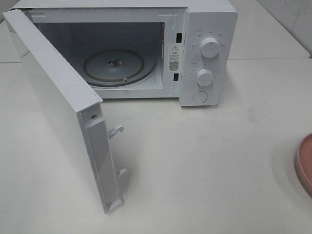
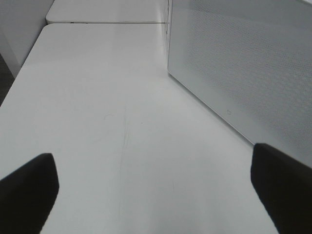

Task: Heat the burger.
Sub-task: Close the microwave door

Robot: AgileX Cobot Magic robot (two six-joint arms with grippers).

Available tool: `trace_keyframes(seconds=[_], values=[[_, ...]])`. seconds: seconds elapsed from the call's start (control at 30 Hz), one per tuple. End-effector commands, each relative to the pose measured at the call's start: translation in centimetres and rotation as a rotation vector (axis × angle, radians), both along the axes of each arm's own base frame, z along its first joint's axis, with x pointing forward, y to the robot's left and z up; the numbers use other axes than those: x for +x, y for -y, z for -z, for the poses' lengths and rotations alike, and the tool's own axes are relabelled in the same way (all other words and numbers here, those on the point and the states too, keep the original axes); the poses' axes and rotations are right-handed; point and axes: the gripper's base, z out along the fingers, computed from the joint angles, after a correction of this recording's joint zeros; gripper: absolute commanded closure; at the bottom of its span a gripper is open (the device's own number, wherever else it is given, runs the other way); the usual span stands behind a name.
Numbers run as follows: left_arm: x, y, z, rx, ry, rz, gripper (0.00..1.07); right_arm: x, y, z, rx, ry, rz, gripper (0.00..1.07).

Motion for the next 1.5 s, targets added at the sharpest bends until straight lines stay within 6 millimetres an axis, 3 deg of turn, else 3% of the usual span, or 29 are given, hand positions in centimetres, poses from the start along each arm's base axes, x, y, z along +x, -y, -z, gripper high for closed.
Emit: trace_keyframes(seconds=[0.03, 0.3, 0.63, 1.5], values=[[-0.2, 0.0, 0.1, 0.002, 0.015, 0.005, 0.06, -0.3, 0.2, 0.5, 0.005, 0.037, 0.033, 0.35], [-0.2, 0.0, 0.1, 0.001, 0.015, 0.004, 0.07, -1.6, 0.8, 0.5, 0.025, 0.123, 0.149, 0.35], [-0.2, 0.0, 0.1, 0.001, 0.015, 0.004, 0.07, -4.7, 1.2, 0.4, 0.053, 0.322, 0.299, 0.35], [-0.2, 0.0, 0.1, 0.004, 0.016, 0.006, 0.07, -4.8, 1.2, 0.4, 0.053, 0.332, 0.306, 0.35]])
